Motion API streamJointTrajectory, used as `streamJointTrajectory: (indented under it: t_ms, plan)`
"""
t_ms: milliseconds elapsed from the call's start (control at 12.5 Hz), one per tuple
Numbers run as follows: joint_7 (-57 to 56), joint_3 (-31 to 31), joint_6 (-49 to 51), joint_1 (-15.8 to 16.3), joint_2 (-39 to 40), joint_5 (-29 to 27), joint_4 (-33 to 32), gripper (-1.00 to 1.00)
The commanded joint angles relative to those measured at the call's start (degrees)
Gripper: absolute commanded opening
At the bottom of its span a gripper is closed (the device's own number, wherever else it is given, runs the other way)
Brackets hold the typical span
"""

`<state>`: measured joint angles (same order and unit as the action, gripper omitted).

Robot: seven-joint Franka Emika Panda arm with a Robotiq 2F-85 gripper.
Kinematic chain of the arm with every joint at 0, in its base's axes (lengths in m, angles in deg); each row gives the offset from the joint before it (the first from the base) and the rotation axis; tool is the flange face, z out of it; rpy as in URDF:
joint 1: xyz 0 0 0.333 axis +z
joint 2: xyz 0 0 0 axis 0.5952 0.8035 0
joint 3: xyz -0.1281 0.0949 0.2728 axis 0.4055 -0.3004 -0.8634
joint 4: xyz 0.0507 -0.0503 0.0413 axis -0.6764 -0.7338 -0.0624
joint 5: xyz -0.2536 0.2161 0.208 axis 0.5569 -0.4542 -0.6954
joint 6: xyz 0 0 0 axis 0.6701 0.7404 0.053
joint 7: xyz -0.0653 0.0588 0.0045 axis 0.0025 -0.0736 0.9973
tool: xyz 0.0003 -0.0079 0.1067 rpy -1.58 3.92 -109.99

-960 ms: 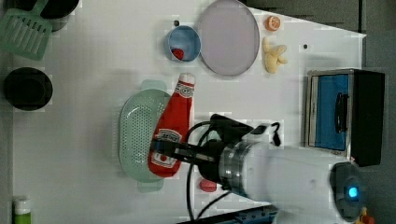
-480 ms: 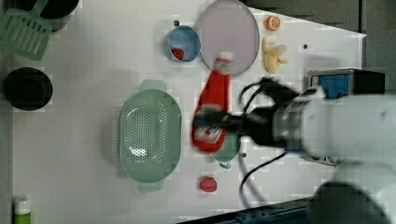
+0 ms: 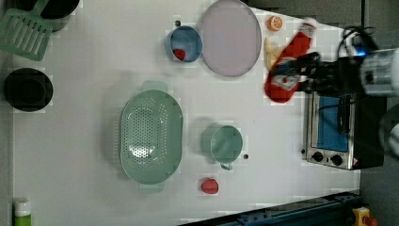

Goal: Pick ketchup from strainer and place it on the table

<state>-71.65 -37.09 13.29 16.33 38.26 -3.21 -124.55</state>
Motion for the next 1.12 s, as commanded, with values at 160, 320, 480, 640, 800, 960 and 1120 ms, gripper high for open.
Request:
streamJointTrajectory:
  t_ms: [160,320,480,640,800,960,1120]
  plan:
    - [-5.0,6.3,0.4,-1.9,-1.0,0.5,-1.4,0.21]
    - [-5.6,9.1,0.2,-1.9,-1.0,0.5,-4.3,0.21]
    - [-5.6,10.8,-0.3,-2.0,-0.9,0.5,-7.7,0.21]
    - [-5.6,11.5,-0.9,-2.0,-0.8,0.5,-11.9,0.21]
    - [-5.6,11.5,-4.9,-2.0,0.0,0.5,-16.3,0.21]
    - [-5.6,11.5,-12.6,-1.9,1.8,1.1,-20.3,0.21]
    - [-5.6,11.7,-18.4,-1.9,4.5,2.2,-22.8,0.21]
